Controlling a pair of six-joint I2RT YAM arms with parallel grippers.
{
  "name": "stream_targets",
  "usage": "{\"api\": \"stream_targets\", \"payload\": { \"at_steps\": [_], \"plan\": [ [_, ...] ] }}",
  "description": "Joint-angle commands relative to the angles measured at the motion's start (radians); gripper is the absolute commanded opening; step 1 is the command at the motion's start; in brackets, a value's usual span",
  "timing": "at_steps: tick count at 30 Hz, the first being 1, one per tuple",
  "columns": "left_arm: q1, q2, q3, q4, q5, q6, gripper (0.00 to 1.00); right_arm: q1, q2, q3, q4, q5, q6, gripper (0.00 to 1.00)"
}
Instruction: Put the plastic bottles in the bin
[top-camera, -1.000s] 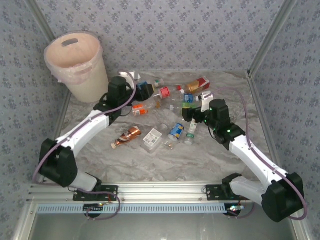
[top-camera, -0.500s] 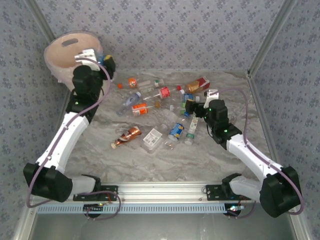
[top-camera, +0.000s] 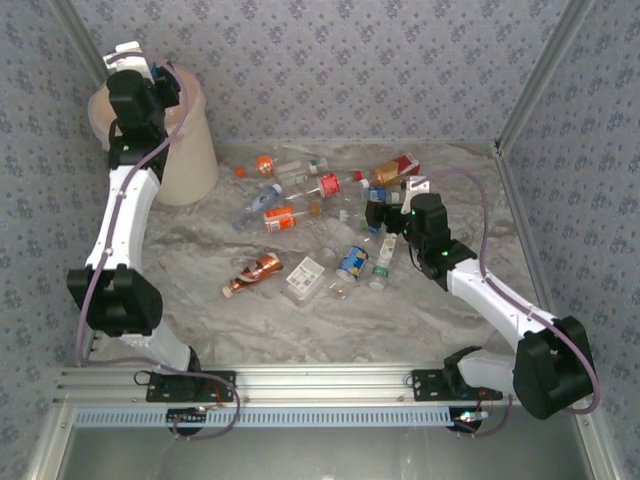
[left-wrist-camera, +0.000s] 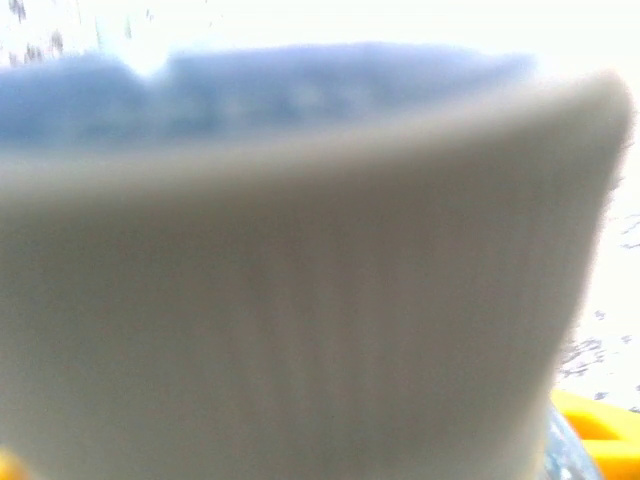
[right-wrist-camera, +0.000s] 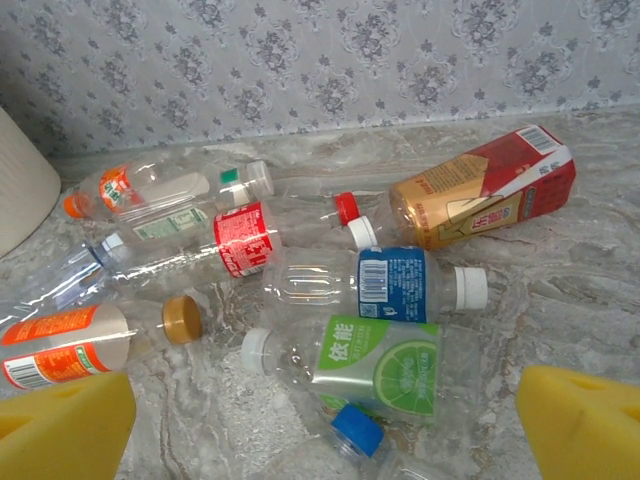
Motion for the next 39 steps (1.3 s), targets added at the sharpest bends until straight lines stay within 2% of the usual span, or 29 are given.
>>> {"api": "stream_targets", "payload": {
  "at_steps": [1, 6, 9, 12, 14, 18, 23, 26, 30, 35, 39],
  "plan": [
    [0.065, 0.066, 0.090, -0.069, 0.027, -0.054, 0.62, 0.002, 0.000, 0.039, -0.027, -0.017, 0.005, 1.00],
    [0.115, 0.203, 0.274, -0.158, 0.150, -0.057, 0.63, 0.006, -0.010, 0.033, -0.042, -0.002, 0.001, 1.00],
    [0.119, 0.309, 0.423, -0.281, 0.190, 0.004, 0.63, 0.007, -0.012, 0.029, -0.041, 0.004, 0.003, 1.00],
    [0.123, 0.382, 0.531, -0.408, 0.271, 0.002, 0.62, 0.008, -0.010, 0.029, -0.044, 0.008, 0.004, 1.00],
    [0.124, 0.400, 0.543, -0.438, 0.330, -0.002, 0.63, 0.008, -0.009, 0.031, -0.047, 0.010, 0.004, 1.00],
    [0.131, 0.434, 0.584, -0.487, 0.345, -0.037, 0.63, 0.009, 0.002, 0.032, -0.048, 0.016, -0.001, 1.00],
    [0.146, 0.482, 0.644, -0.555, 0.495, -0.095, 0.62, 0.010, 0.015, 0.031, -0.047, 0.013, -0.001, 1.00],
    [0.149, 0.489, 0.675, -0.604, 0.489, -0.136, 0.62, 0.010, 0.017, 0.025, -0.050, 0.024, -0.005, 1.00],
    [0.150, 0.482, 0.695, -0.653, 0.565, -0.186, 0.61, 0.010, 0.022, 0.015, -0.061, 0.042, -0.007, 1.00],
    [0.151, 0.453, 0.685, -0.721, 0.609, -0.234, 0.60, 0.010, 0.030, -0.001, -0.050, 0.048, -0.007, 1.00],
    [0.143, 0.426, 0.637, -0.710, 0.649, -0.250, 0.61, 0.010, 0.046, -0.001, -0.041, 0.049, -0.008, 1.00]
  ]
}}
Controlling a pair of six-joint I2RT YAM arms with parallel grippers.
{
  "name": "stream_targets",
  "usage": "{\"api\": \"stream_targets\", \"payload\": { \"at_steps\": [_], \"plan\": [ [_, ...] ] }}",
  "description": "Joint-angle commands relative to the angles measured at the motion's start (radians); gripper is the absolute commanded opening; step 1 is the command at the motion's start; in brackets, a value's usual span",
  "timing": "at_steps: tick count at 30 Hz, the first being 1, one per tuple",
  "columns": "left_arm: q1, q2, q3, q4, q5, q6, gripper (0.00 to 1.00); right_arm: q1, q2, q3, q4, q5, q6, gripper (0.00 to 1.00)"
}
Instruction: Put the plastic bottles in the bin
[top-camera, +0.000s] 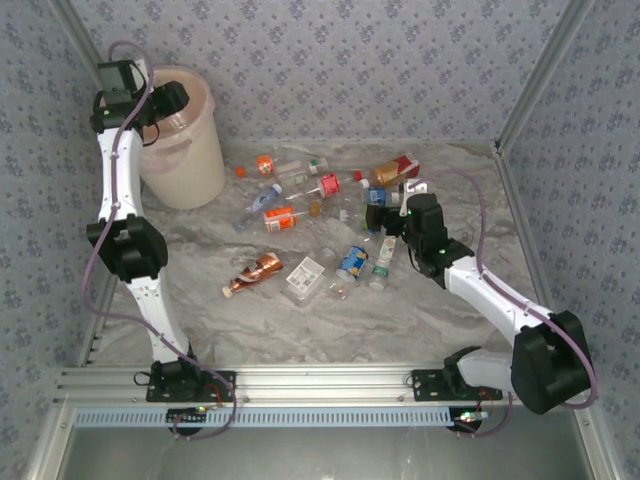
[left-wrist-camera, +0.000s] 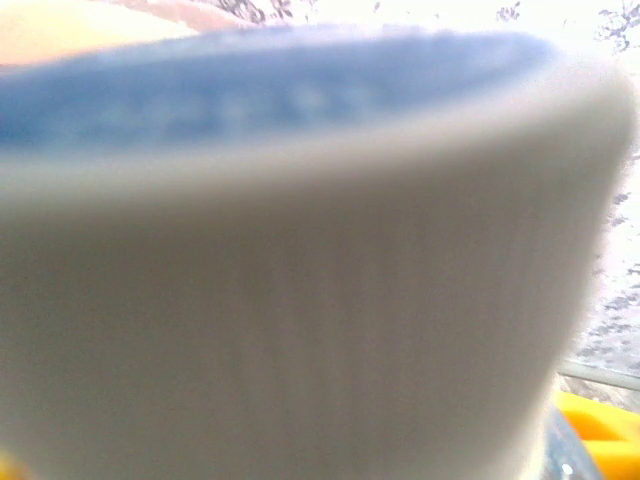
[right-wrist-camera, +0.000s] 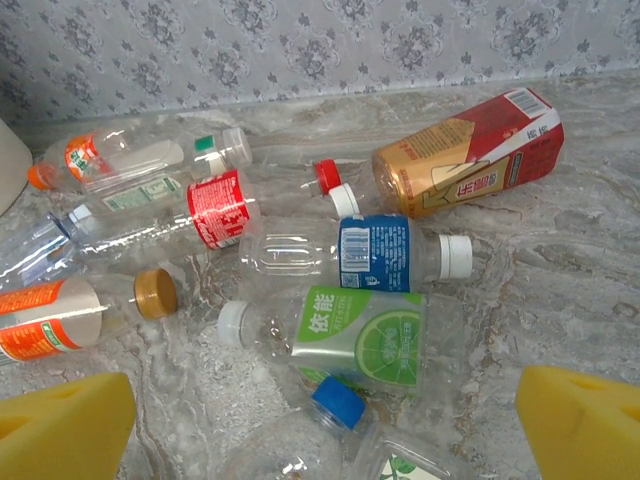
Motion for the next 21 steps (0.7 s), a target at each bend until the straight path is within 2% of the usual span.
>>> {"api": "stream_targets", "payload": {
  "at_steps": [1, 7, 11, 21],
  "plan": [
    [-0.014, -0.070, -0.025, -0.032, 0.075, -0.036, 0.61, 0.004, 0.020, -0.004, 0.008, 0.024, -0.006, 1.00],
    [-0.049, -0.046, -0.033, -0.044, 0.059, -0.005, 0.72, 0.004, 0.030, 0.001, 0.005, 0.024, -0.006, 1.00],
    [-0.051, -0.027, -0.025, -0.039, 0.099, -0.023, 0.79, 0.006, 0.029, -0.001, -0.005, 0.027, -0.006, 1.00],
    [-0.050, -0.038, 0.002, -0.035, 0.173, -0.034, 0.85, 0.005, 0.032, -0.001, -0.034, 0.007, 0.005, 1.00]
  ]
}}
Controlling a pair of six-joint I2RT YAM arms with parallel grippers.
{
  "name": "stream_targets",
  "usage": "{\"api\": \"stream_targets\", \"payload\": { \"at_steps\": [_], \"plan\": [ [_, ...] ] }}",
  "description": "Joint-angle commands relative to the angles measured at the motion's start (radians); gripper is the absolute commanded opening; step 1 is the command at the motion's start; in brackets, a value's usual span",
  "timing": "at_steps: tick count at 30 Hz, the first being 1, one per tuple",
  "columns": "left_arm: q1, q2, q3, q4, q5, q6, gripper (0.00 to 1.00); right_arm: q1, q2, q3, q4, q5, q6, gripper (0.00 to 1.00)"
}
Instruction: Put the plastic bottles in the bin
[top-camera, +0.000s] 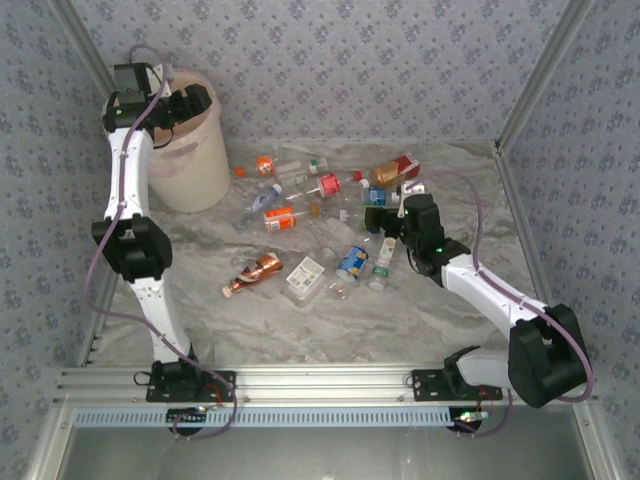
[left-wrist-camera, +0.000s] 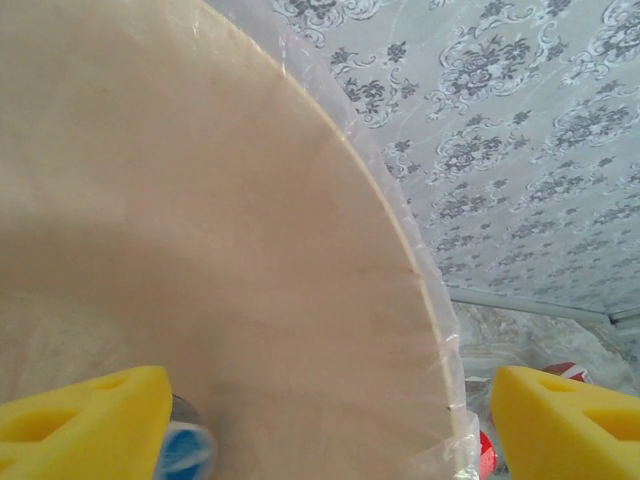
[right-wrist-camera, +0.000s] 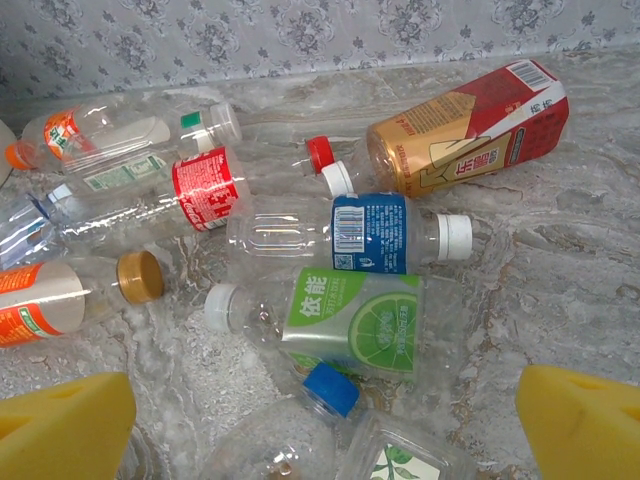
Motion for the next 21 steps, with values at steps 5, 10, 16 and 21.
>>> {"api": "stream_targets", "payload": {
  "at_steps": [5, 10, 16, 21],
  "plan": [
    [0.002, -0.061, 0.034, -0.016, 0.046, -0.003, 0.88, -0.003, -0.027, -0.006, -0.102, 0.019, 0.055, 1.00],
    [-0.001, -0.139, -0.013, 0.006, 0.037, -0.002, 0.98, -0.014, -0.048, -0.018, -0.266, 0.033, 0.190, 1.00],
    [-0.014, -0.275, -0.181, 0.127, -0.004, 0.003, 0.98, -0.021, -0.056, -0.071, -0.324, -0.018, 0.294, 1.00],
    [-0.048, -0.401, -0.333, 0.220, -0.005, 0.001, 0.98, -0.001, -0.053, -0.062, -0.418, -0.038, 0.489, 1.00]
  ]
}}
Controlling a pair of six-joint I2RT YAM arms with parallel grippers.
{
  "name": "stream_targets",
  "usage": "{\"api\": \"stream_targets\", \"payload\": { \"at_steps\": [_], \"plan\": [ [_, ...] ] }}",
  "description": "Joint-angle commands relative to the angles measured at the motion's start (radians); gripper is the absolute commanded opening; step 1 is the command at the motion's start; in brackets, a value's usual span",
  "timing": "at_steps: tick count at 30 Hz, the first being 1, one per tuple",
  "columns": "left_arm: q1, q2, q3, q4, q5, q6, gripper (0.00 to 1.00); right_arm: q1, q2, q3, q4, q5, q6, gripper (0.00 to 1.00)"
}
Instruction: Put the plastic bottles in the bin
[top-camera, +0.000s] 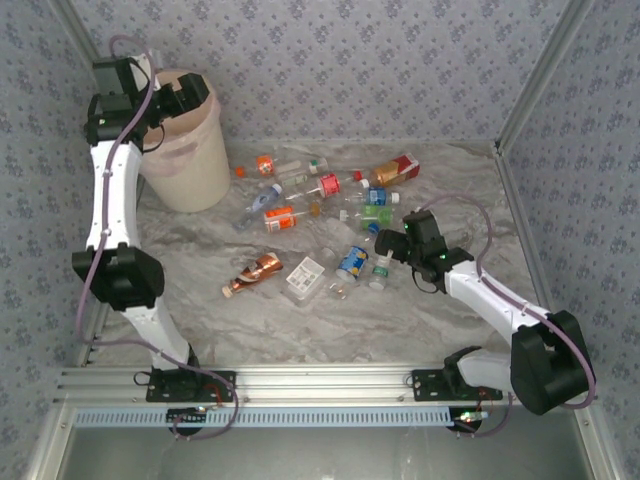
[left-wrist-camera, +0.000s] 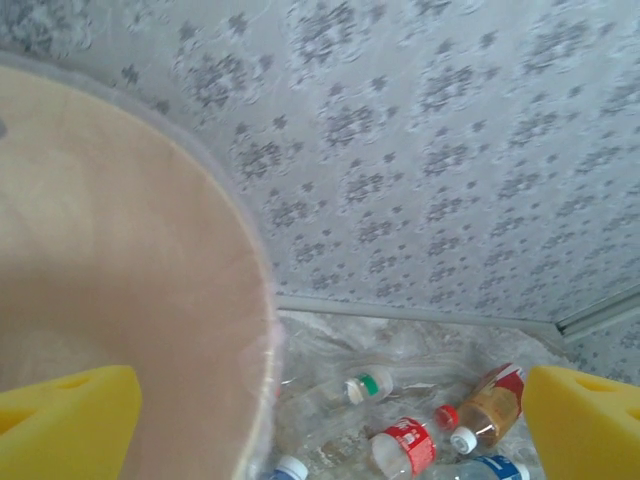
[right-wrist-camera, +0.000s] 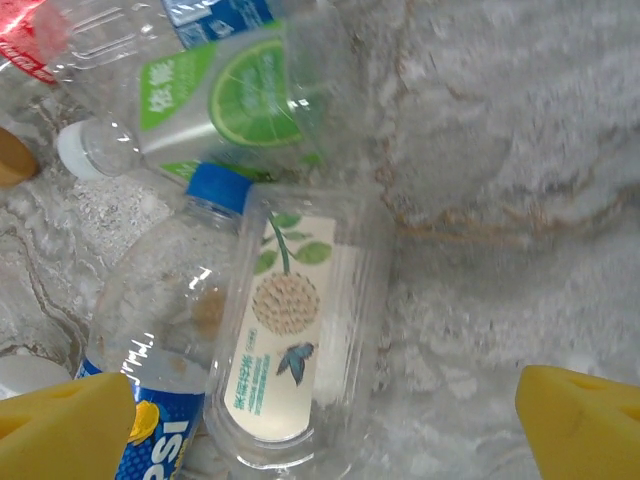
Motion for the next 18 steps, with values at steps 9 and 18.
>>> {"api": "stream_targets", "payload": {
  "at_steps": [9, 18],
  "plan": [
    [-0.166, -0.336, -0.409, 0.323, -0.085, -0.069, 0.98, 0.133, 0.009, -0.018, -0.139, 0.002, 0.320, 0.87],
    [-0.299, -0.467, -0.637, 0.379, -0.177, -0.155, 0.98, 0.144, 0.110, -0.014, -0.110, -0.083, 0.309, 0.68]
  ]
}}
